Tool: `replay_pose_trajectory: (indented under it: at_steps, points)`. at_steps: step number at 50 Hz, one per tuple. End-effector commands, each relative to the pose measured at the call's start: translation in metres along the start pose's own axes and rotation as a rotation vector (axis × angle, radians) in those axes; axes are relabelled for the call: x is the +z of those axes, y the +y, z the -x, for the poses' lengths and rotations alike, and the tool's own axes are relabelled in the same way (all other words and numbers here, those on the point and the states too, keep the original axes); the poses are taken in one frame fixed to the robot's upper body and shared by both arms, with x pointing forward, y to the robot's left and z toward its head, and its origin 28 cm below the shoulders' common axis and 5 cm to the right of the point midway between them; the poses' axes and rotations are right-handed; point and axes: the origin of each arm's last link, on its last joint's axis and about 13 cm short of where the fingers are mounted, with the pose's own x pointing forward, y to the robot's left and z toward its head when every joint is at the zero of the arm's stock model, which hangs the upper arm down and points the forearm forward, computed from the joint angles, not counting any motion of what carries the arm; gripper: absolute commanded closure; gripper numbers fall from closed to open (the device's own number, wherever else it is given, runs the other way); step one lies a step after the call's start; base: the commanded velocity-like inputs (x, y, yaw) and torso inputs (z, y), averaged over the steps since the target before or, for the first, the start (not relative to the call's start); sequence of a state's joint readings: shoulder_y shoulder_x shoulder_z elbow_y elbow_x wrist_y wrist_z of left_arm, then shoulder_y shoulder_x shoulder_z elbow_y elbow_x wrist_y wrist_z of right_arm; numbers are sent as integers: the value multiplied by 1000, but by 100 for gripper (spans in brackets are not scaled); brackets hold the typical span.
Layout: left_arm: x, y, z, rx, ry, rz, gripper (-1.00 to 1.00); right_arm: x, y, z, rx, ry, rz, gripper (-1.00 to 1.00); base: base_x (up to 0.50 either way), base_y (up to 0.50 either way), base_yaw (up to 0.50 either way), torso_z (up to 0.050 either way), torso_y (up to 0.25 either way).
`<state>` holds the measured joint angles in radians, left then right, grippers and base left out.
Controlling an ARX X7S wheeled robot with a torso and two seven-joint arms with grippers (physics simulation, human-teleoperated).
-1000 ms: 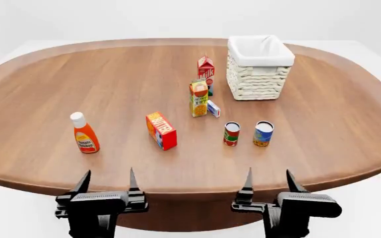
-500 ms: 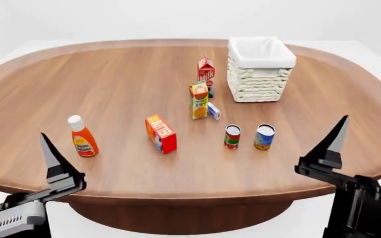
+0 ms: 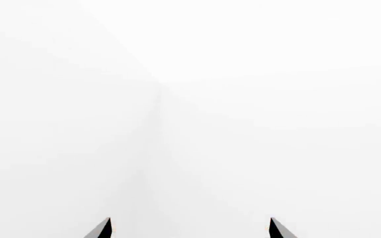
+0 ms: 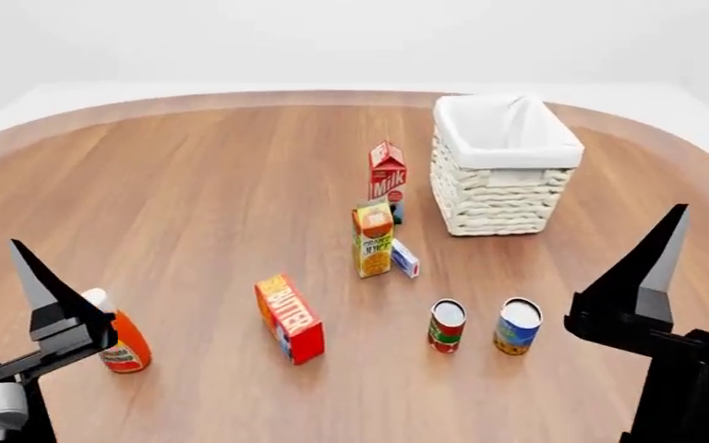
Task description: Pick up the cream cheese box and the butter, and put them in the basket.
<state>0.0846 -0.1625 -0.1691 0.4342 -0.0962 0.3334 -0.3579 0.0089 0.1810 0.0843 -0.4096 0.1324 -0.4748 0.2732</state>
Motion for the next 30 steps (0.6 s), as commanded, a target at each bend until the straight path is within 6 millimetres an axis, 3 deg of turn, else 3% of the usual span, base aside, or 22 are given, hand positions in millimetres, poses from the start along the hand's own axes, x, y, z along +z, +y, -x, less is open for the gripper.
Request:
replay_pose_trajectory:
  at_steps: [1,30]
  points:
    - [2,2,-1,3,-11,-21,-100,6,0,-1,14,-31,7,-100,500,0,0,0,0]
    - [5,0,-1,-7,-13,-17,-100,9,1,-1,28,-38,-1,-100,500,0,0,0,1]
